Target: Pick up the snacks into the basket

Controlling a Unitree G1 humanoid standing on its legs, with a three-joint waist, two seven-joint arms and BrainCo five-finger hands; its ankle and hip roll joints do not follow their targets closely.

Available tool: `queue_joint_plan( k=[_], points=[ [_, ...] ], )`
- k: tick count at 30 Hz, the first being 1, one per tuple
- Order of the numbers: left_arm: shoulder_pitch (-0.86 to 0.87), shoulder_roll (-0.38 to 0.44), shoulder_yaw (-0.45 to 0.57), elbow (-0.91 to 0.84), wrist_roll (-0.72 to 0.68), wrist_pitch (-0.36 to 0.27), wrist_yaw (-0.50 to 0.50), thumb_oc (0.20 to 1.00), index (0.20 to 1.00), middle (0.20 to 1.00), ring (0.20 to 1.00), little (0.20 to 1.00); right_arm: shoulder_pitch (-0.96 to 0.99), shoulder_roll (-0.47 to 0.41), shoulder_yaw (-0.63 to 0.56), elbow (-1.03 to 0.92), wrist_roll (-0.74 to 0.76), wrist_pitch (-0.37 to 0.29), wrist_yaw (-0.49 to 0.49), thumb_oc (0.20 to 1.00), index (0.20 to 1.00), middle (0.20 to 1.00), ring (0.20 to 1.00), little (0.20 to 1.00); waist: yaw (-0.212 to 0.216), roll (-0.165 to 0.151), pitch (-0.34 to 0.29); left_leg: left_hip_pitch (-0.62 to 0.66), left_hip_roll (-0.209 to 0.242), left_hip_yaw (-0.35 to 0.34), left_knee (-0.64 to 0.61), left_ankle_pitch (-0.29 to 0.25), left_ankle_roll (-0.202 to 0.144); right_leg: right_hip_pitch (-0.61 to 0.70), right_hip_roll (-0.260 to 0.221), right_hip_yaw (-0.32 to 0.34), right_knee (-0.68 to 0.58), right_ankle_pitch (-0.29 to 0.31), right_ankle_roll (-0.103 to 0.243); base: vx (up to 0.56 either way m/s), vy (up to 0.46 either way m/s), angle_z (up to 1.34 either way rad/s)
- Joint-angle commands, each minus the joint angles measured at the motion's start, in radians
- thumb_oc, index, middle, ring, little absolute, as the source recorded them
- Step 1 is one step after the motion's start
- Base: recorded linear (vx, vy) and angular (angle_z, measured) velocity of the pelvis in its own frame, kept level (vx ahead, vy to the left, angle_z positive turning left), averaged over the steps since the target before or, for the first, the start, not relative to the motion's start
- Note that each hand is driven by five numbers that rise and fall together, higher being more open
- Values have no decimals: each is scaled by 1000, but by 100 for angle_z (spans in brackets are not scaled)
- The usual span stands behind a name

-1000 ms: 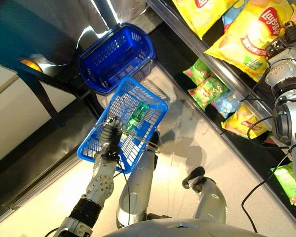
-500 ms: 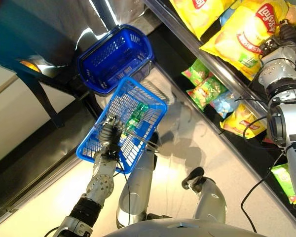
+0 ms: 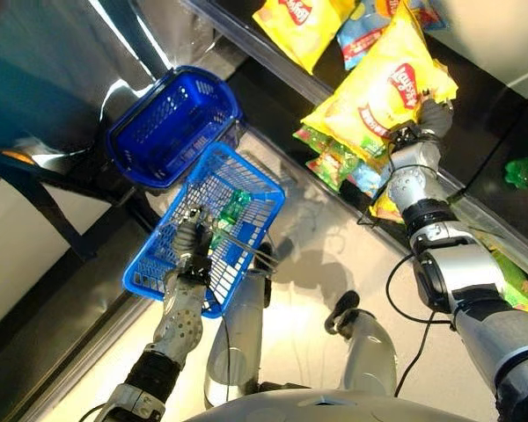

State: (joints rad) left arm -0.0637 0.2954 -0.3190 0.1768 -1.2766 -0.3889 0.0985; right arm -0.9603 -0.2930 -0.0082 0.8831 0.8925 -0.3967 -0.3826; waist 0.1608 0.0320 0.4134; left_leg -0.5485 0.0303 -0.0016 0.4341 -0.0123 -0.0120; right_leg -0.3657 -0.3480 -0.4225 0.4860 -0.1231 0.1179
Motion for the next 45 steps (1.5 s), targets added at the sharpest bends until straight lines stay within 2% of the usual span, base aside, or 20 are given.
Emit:
queue_joint_plan(
  k=[1,2,6,7,10,11,16,20,24,25,31,32,33,34,45],
  points=[
    [-58,-34,24,-152,60,-86,-69,200,200,200,200,200,-23,-19,-14,-132,-36,-96,19,200,200,200,200,200,5,-20,-36,65,-18,7,20,-111,22,21,9,9,44,51,43,-68,54,-10],
    [-63,-39,28,-149,62,-84,-68,200,200,200,200,200,18,11,-11,-200,-29,-104,37,200,200,200,200,200,-4,-25,-34,62,-16,18,17,-86,30,20,6,-1,33,76,29,-3,11,-12],
    [-62,-47,34,-145,64,-83,-70,200,200,200,200,200,100,58,0,-299,-11,-114,72,200,200,200,200,200,-16,-36,-42,70,-14,20,16,-87,31,29,6,1,25,77,28,-17,15,-6],
    [-62,-55,42,-145,66,-80,-69,200,200,200,200,200,164,98,6,-367,19,-124,103,200,200,200,200,200,-25,-42,-45,77,-12,23,15,-89,31,33,5,2,22,77,28,0,0,0],
    [-54,-63,49,-146,66,-78,-67,200,200,200,200,200,222,127,11,-432,26,-129,119,200,200,200,200,200,-33,-47,-51,84,-10,25,14,-91,31,35,4,4,22,78,29,29,13,-4],
    [-48,-72,56,-148,67,-76,-70,200,200,200,200,200,278,163,17,-497,55,-139,151,200,200,200,200,200,-41,-53,-53,91,-7,27,17,-94,31,42,6,8,22,76,29,0,0,0],
    [-38,-87,69,-144,66,-75,-66,200,200,200,200,200,363,196,40,-615,68,-148,185,200,200,200,200,200,-54,-64,-59,101,-3,32,23,-100,31,51,6,10,22,74,29,21,6,-5],
    [-29,-90,75,-149,75,-67,-69,200,200,200,200,200,430,195,91,-685,66,-128,231,200,200,200,200,200,-65,-72,-66,111,3,37,20,-102,32,55,5,16,21,80,30,21,0,-9],
    [-19,-85,74,-169,87,-62,-88,200,200,200,200,200,463,158,142,-686,-37,-85,238,200,200,200,200,200,-70,-78,-66,118,5,39,16,-101,31,61,3,18,18,86,31,7,-7,-4],
    [-18,-78,64,-185,93,-58,-103,200,200,200,200,200,459,145,166,-655,-102,-65,231,200,200,200,200,200,-68,-76,-65,118,5,39,15,-99,31,62,2,16,15,84,30,0,0,0],
    [-24,-64,47,-217,102,-55,-123,200,200,200,200,200,420,129,210,-592,-264,-36,193,200,200,200,200,200,-59,-71,-62,115,3,35,12,-96,31,61,0,12,14,83,27,0,0,0],
    [-21,-57,37,-240,100,-52,-136,200,200,200,200,200,396,121,235,-564,-344,-23,179,200,200,200,200,200,-54,-66,-61,113,1,31,8,-93,32,57,-1,8,17,83,27,0,0,0],
    [-21,-57,37,-240,100,-52,-136,200,200,200,200,200,396,121,235,-564,-344,-23,179,200,200,200,200,200,-54,-66,-61,113,1,31,8,-93,32,57,-1,8,17,83,27,0,0,0],
    [-18,-47,18,-286,89,-48,-152,200,200,200,200,200,362,115,264,-541,-435,-14,154,200,200,200,200,200,-45,-61,-60,107,-3,25,6,-89,33,55,0,5,18,82,27,0,0,0],
    [-1,43,-50,-536,0,-49,-209,200,200,200,200,200,218,110,347,-466,-646,8,70,200,200,200,200,200,0,-29,-32,83,-20,5,7,-76,36,46,-7,-18,32,79,26,-11,-19,9]
  ],
)
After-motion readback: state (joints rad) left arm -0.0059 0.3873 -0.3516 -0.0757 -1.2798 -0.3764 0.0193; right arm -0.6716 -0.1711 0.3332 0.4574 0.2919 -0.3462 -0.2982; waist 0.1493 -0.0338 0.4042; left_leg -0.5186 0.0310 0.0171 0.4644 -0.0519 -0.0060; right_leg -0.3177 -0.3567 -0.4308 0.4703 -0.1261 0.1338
